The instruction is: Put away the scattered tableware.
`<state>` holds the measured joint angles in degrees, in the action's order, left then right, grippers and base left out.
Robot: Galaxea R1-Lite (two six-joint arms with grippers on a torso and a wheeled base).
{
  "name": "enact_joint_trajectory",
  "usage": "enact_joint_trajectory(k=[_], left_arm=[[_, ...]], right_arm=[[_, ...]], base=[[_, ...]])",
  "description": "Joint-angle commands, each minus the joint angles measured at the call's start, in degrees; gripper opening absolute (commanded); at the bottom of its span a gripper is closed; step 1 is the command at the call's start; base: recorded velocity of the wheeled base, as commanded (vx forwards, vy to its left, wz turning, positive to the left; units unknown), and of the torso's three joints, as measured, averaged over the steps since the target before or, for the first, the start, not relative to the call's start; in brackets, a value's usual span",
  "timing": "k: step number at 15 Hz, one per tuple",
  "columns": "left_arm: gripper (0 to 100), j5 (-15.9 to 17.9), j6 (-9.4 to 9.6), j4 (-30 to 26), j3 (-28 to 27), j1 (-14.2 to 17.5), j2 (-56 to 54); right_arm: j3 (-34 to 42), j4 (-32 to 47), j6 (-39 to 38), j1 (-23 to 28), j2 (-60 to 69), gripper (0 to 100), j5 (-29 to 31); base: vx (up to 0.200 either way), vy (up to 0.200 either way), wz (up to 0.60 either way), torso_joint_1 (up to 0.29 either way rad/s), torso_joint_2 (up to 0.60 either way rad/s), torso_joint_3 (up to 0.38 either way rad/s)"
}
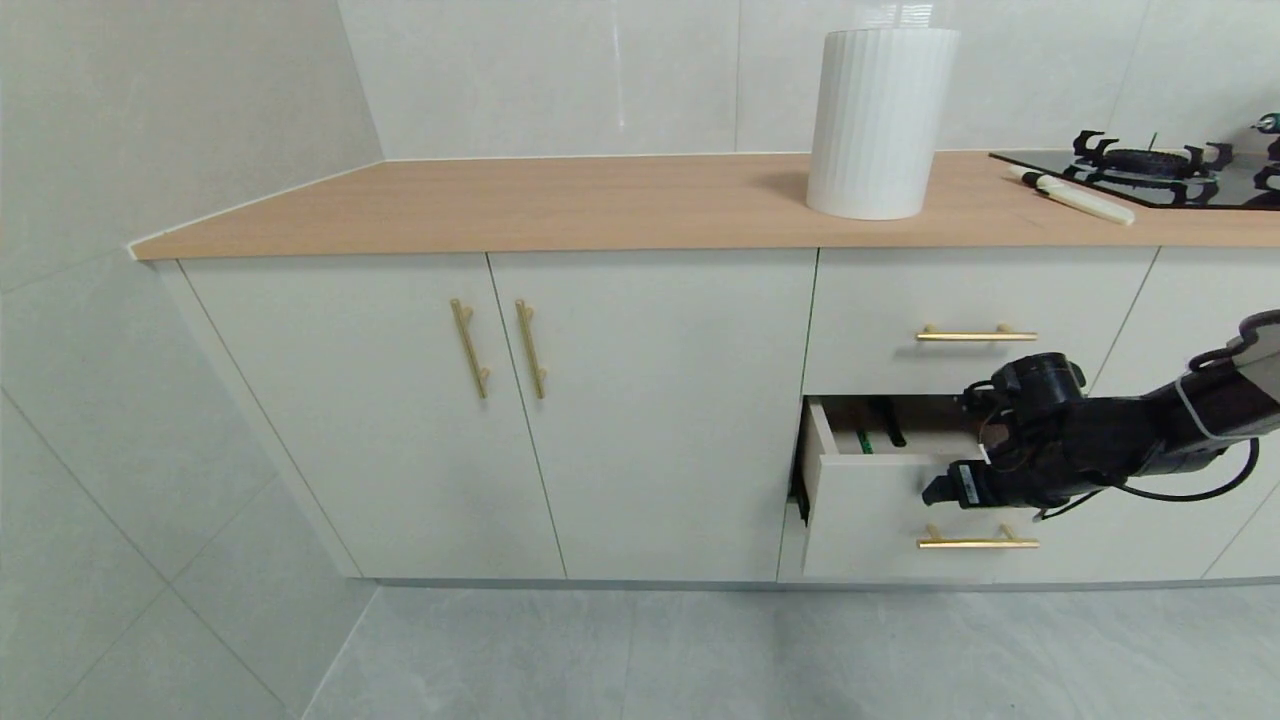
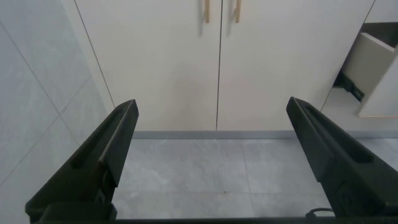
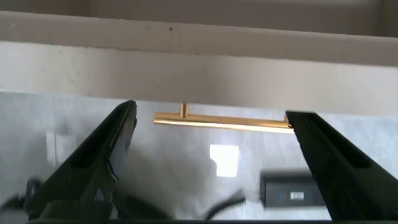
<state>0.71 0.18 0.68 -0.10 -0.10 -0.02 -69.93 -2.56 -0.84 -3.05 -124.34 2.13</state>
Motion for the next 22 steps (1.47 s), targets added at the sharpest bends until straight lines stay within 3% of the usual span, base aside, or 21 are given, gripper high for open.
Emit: enact_joint_trajectory(k=[1, 4, 8, 16, 22], left_arm=[[100, 0.0, -0.01, 0.02, 0.01, 0.01, 0.02], [100, 0.0, -0.01, 0.02, 0.01, 0.01, 0.02], [100, 0.0, -0.01, 0.02, 0.01, 0.01, 0.02], [100, 0.0, -0.01, 0.02, 0.01, 0.01, 0.02], [100, 0.0, -0.01, 0.02, 0.01, 0.01, 0.02]], right_arm=[[-3.29, 0.1, -0.04, 0.94, -2.48, 100, 0.06], [-7.86, 0.01, -0.13, 2.52, -4.68, 100, 0.06], [-7.68, -4.12, -0.21, 2.61, -5.12, 100, 0.06], [-4.17, -18.36, -0.39, 2.08, -7.84, 100, 0.42], [-3.46, -32.51, -0.57, 1.38, -12.06, 100, 3.84]], base=[[0.0, 0.0, 0.0, 0.0, 0.0, 0.0], [0.0, 0.0, 0.0, 0.0, 0.0, 0.0], [0.0, 0.0, 0.0, 0.0, 0.0, 0.0], [0.0, 0.0, 0.0, 0.0, 0.0, 0.0], [0.0, 0.0, 0.0, 0.0, 0.0, 0.0]])
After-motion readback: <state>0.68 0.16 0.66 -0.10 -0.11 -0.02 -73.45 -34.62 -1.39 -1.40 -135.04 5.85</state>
